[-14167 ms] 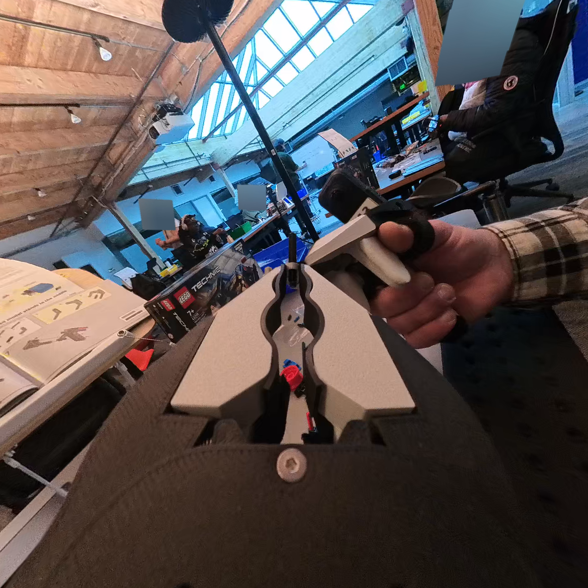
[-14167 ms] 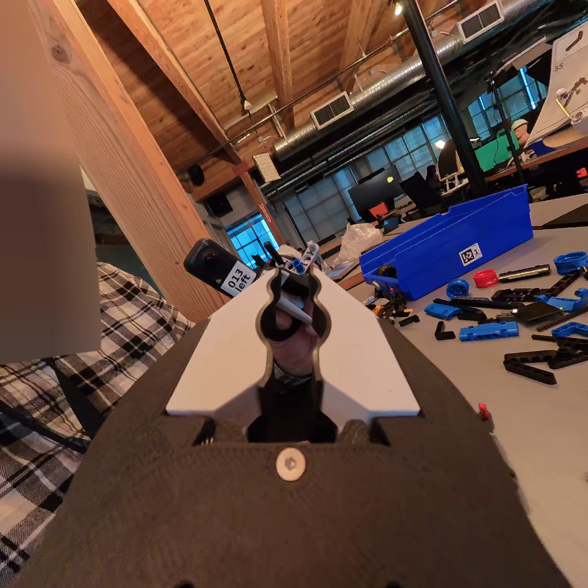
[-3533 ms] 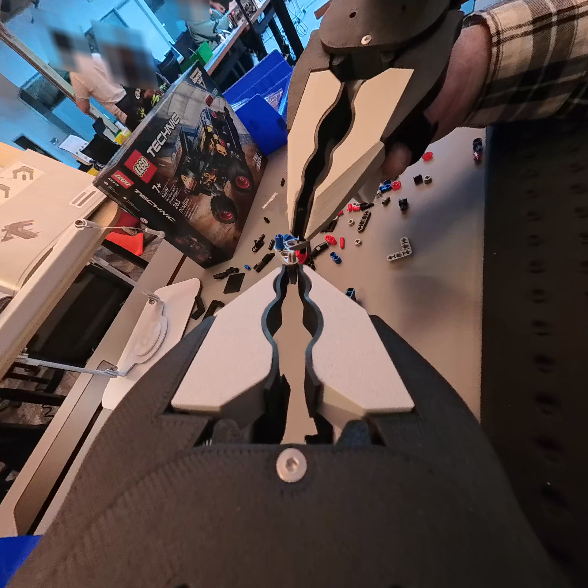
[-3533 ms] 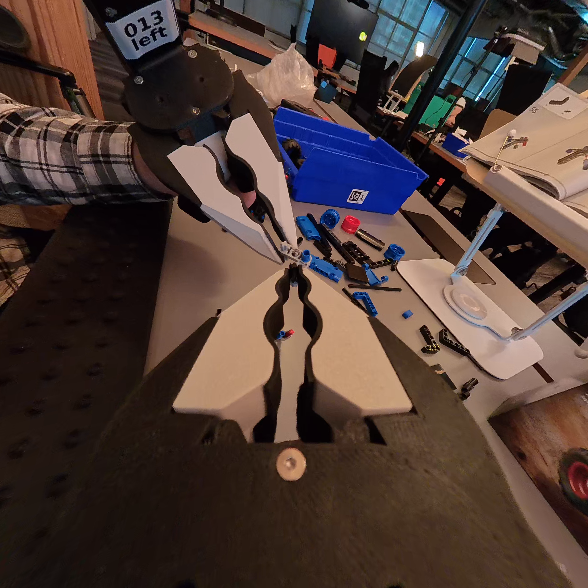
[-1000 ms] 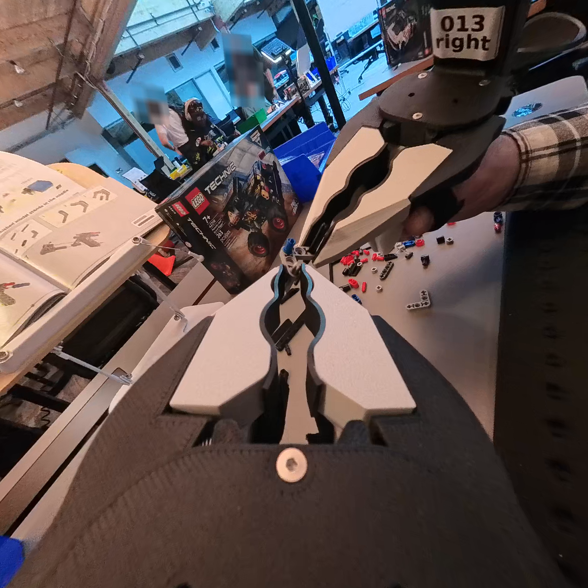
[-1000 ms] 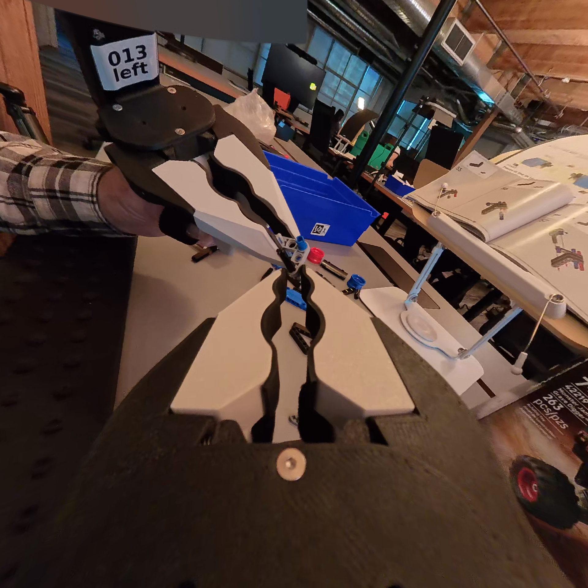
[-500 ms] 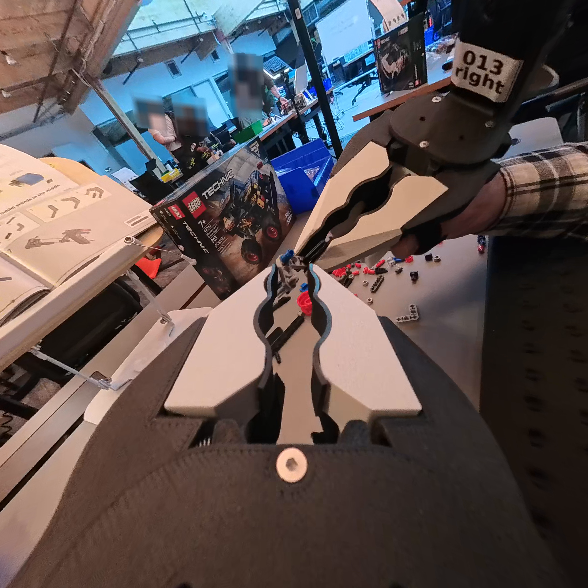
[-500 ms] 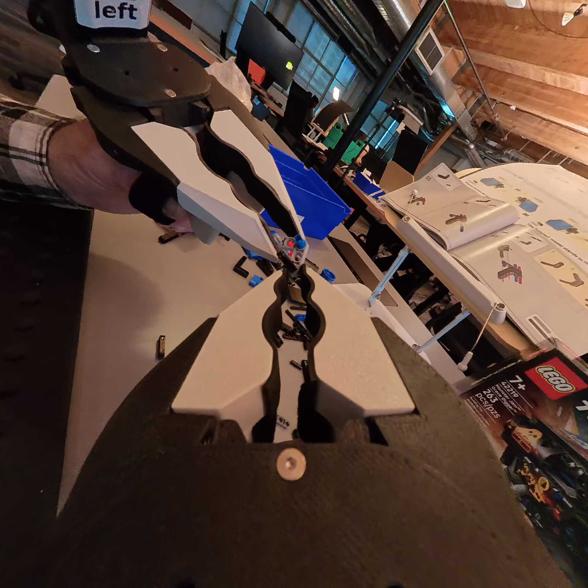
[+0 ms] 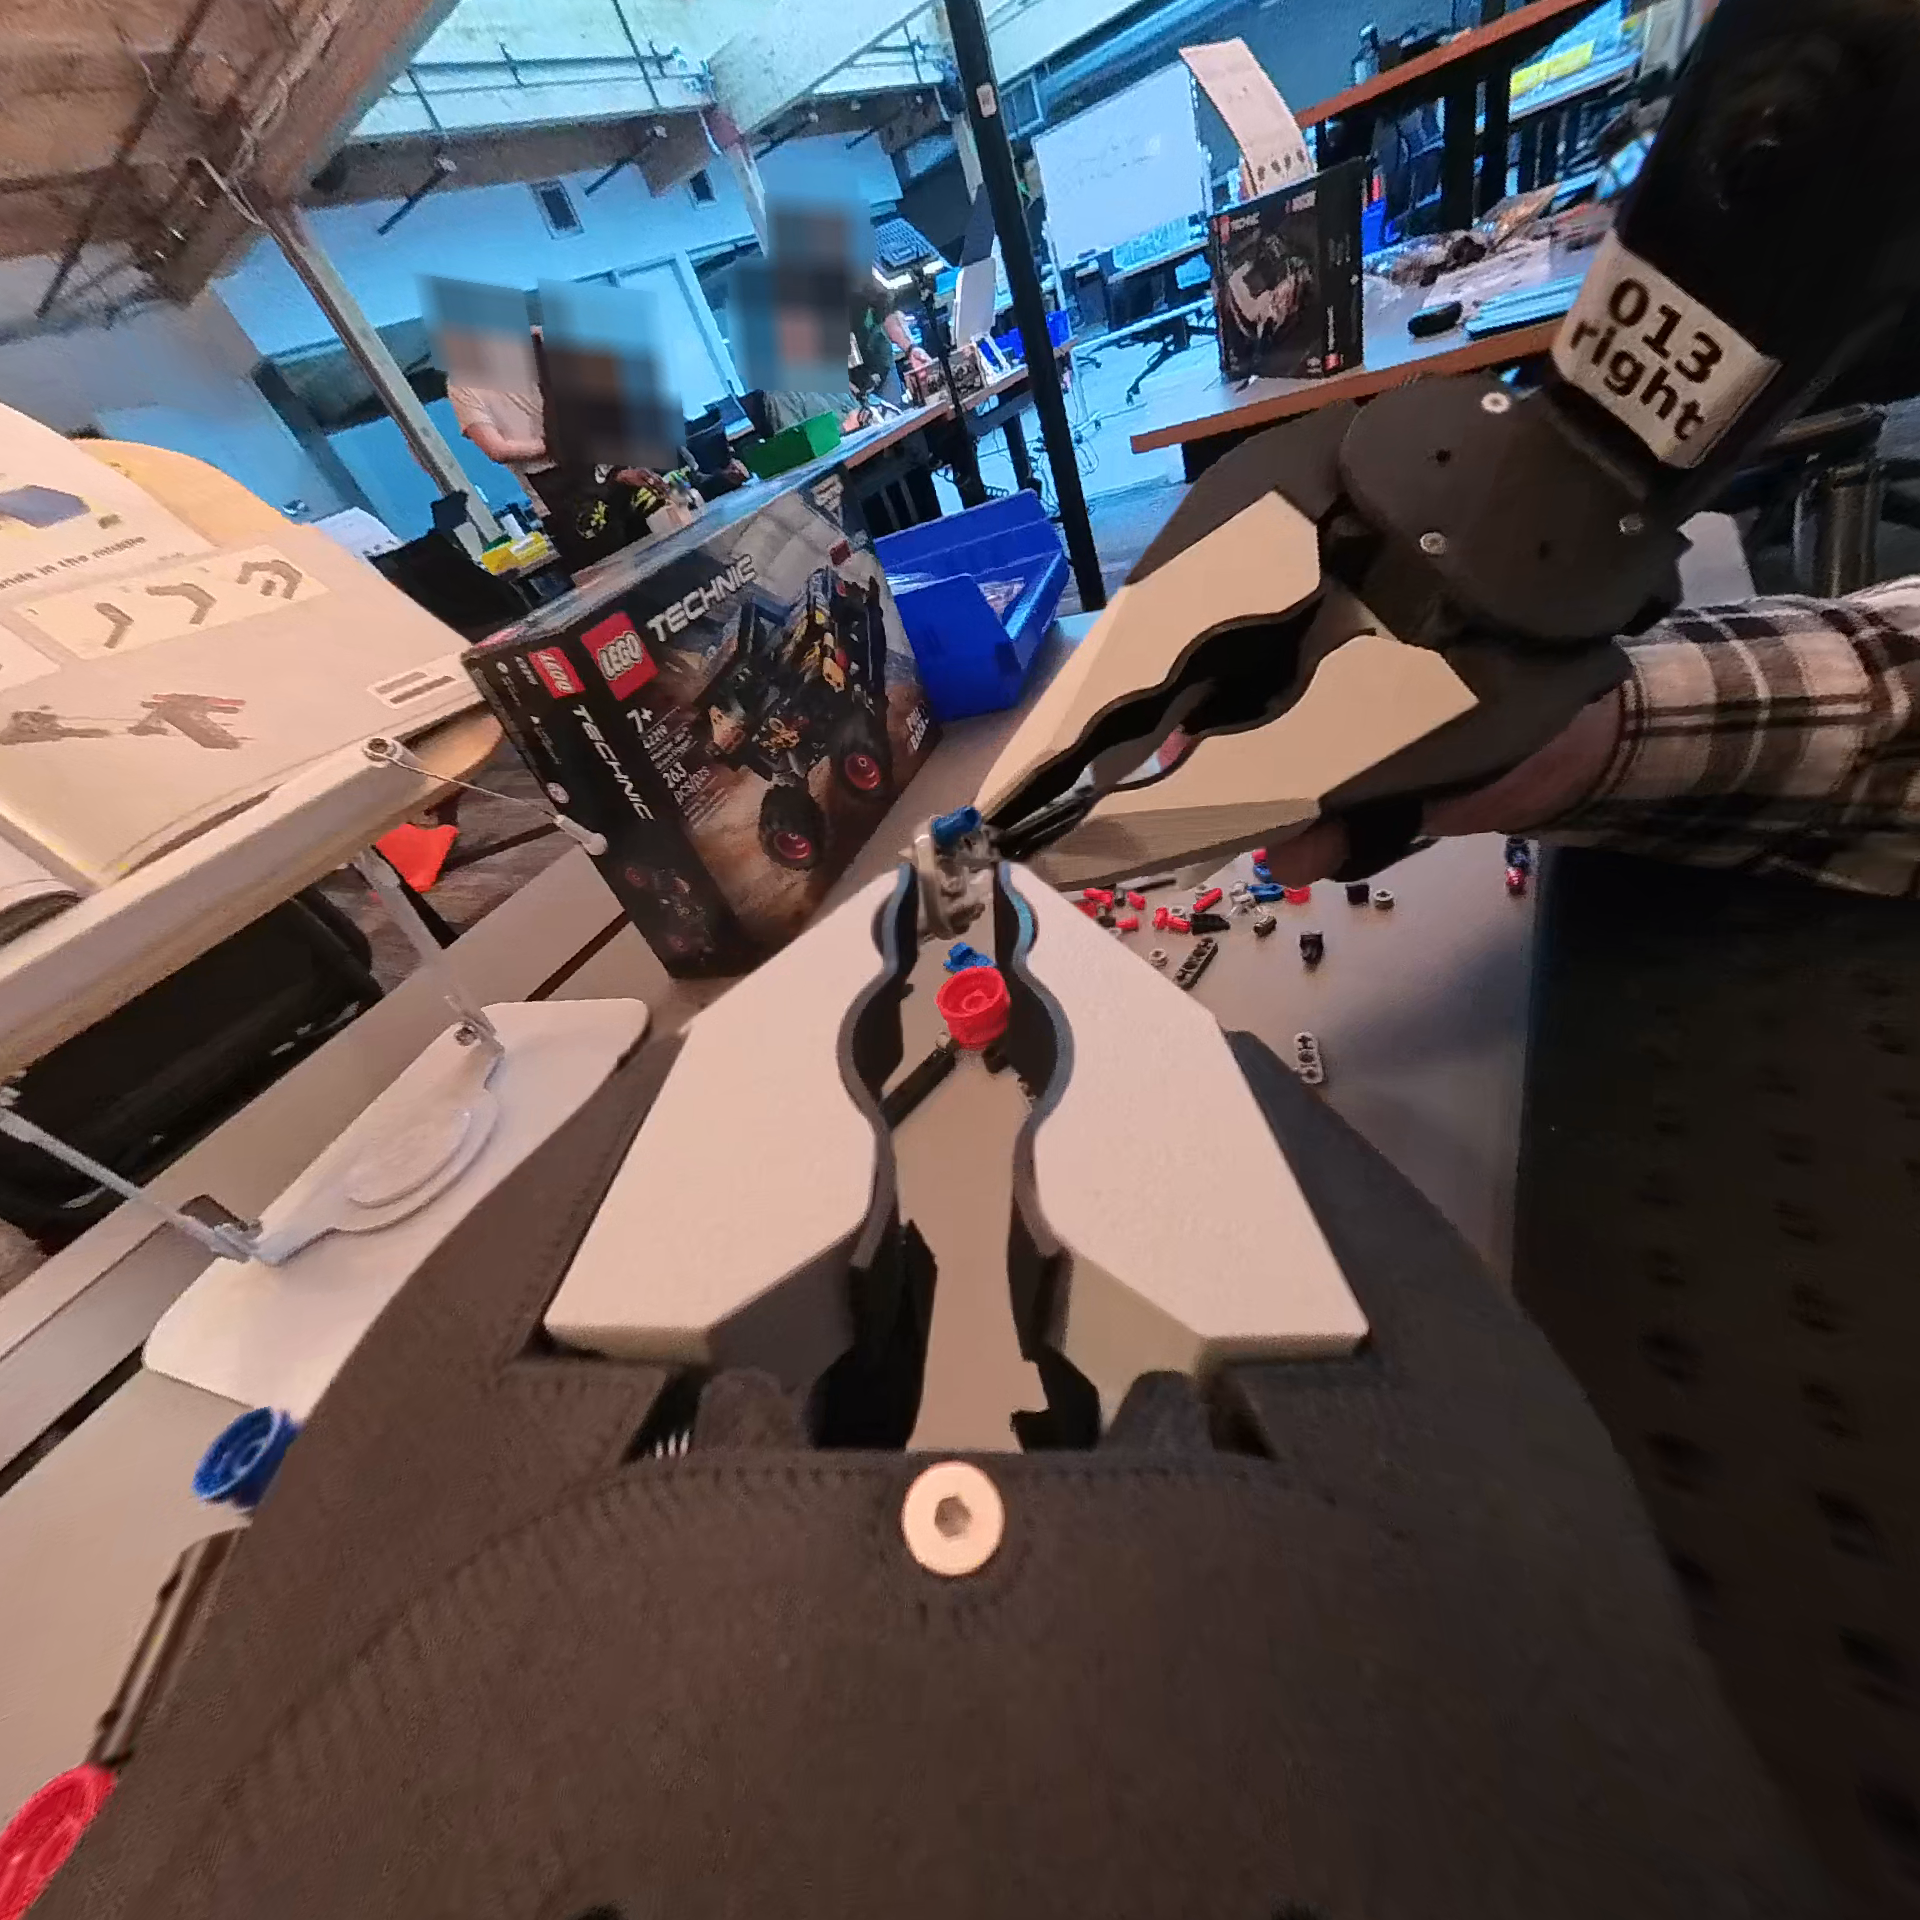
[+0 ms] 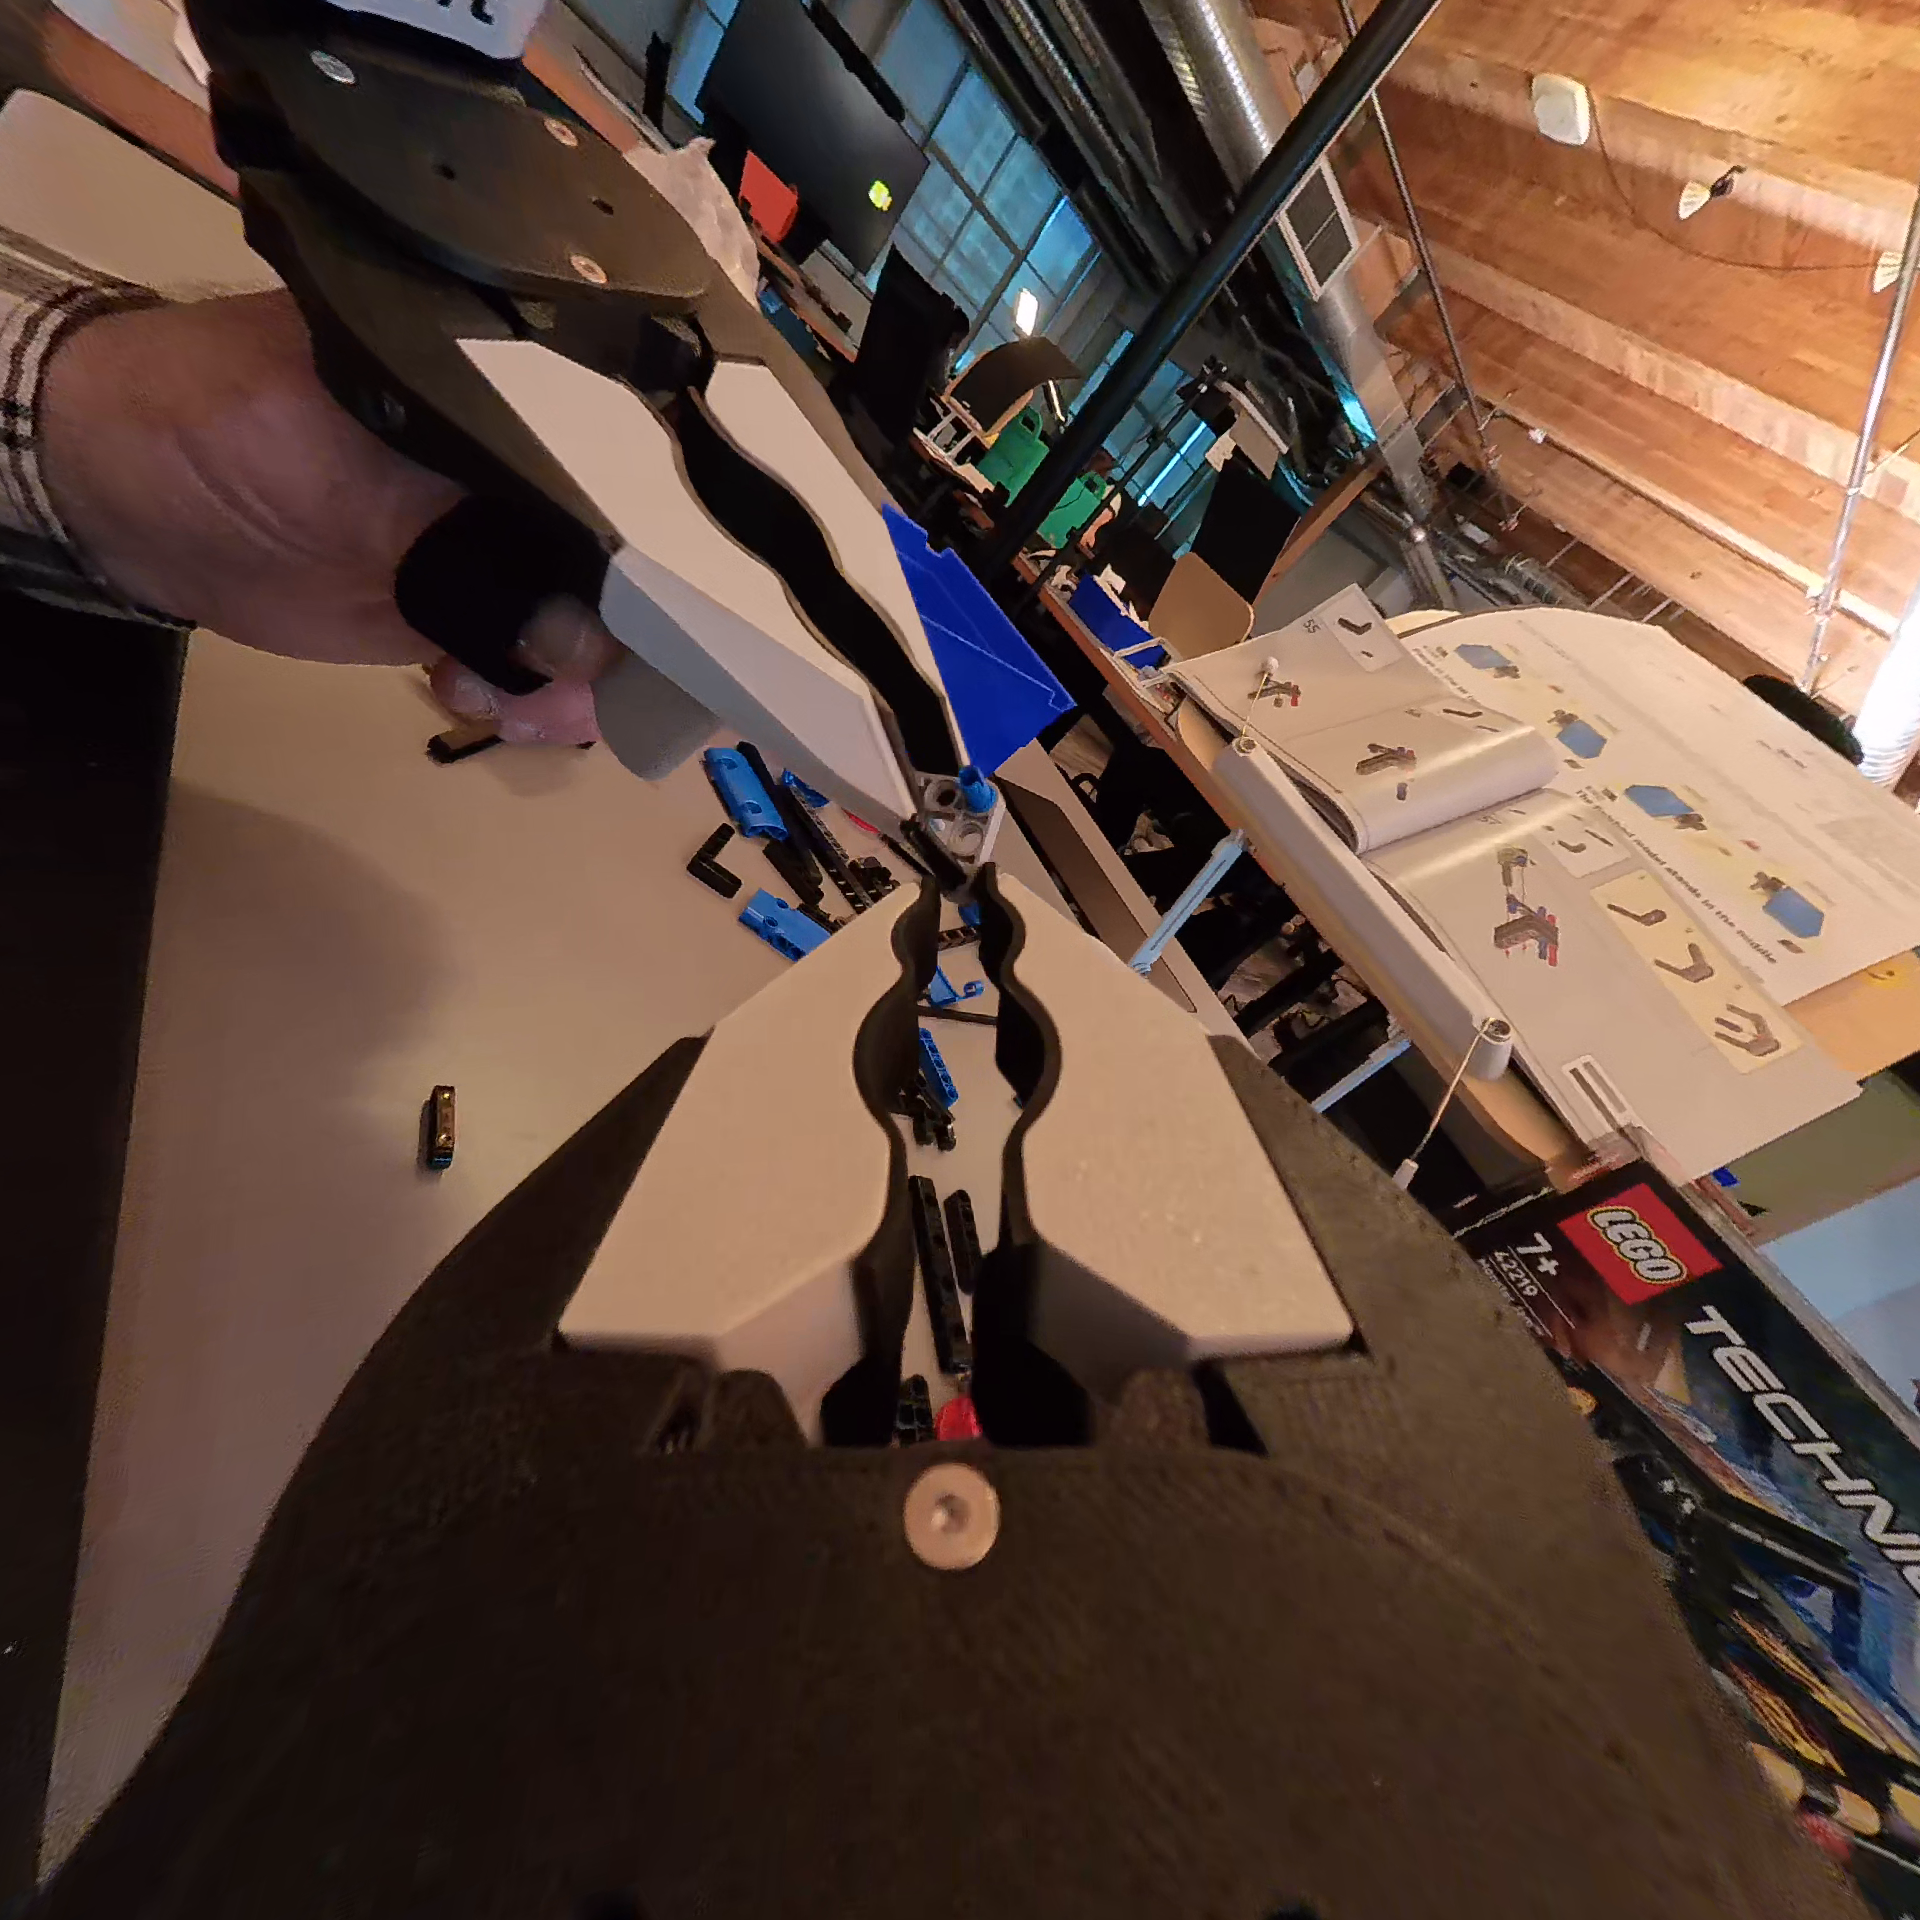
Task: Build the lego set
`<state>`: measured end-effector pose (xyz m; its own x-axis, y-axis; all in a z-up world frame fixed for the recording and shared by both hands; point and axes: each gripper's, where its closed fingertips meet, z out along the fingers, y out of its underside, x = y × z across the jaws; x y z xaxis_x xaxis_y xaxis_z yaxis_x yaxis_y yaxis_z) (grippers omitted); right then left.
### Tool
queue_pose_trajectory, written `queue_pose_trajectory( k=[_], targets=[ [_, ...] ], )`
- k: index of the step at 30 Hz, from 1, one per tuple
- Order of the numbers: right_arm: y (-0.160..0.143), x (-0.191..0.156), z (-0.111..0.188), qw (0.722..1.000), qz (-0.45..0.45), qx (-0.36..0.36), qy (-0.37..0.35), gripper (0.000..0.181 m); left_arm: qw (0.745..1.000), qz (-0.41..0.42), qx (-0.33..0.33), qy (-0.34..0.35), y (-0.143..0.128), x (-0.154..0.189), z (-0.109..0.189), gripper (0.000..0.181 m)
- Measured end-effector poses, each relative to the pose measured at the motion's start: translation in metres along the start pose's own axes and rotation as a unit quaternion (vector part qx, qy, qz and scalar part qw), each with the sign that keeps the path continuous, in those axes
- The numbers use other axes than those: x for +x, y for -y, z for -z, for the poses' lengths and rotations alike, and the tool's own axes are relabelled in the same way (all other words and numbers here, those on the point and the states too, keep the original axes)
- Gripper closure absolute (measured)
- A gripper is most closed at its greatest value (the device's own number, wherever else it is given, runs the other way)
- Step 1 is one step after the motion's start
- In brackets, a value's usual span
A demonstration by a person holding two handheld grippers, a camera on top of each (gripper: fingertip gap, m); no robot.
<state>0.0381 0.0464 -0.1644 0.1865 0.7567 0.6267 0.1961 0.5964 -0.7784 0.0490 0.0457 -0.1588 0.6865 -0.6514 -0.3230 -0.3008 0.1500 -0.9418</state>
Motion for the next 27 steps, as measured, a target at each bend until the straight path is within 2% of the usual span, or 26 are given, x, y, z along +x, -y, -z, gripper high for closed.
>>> queue_pose_trajectory(
  k=[14,22,27],
  targets=[
    [0.000,-0.001,-0.003,1.000,-0.008,0.002,0.006,0.173,0.999,-0.022,-0.025,0.025,-0.005,-0.004,-0.002,0.174],
    [-0.002,-0.003,-0.008,0.997,0.067,-0.032,-0.026,0.165,0.997,-0.026,-0.057,0.037,-0.013,-0.004,-0.006,0.174],
    [-0.007,0.003,-0.010,0.995,0.065,-0.053,-0.046,0.174,0.997,-0.020,-0.061,0.041,-0.014,-0.004,-0.007,0.172]
  ],
)
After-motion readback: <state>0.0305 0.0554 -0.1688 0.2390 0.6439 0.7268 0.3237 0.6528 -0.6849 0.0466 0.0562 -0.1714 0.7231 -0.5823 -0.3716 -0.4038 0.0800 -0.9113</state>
